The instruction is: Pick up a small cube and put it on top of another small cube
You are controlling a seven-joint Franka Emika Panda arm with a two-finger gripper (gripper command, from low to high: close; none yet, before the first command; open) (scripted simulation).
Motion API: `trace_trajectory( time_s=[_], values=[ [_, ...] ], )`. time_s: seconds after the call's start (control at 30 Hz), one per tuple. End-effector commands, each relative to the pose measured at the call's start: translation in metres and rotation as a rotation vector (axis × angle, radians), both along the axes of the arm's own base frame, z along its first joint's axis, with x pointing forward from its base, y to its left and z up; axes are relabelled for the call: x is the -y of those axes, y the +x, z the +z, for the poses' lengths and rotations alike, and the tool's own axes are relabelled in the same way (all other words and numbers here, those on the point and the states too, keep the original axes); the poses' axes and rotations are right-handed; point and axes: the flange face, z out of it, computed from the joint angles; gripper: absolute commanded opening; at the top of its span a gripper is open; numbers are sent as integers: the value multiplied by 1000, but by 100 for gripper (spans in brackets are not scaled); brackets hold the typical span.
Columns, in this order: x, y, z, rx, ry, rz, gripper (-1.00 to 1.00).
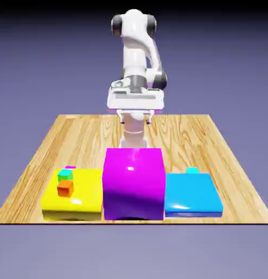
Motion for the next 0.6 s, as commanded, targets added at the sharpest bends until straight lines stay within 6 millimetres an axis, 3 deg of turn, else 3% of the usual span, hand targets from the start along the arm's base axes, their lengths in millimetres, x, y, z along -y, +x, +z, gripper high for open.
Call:
trace_trajectory(
  time_s=[0.0,0.3,0.57],
  values=[
    [4,8,1,-18,-32,10,0],
    [37,78,3,-202,-231,148,0],
    [106,116,-69,-490,-236,326,0]
  ],
)
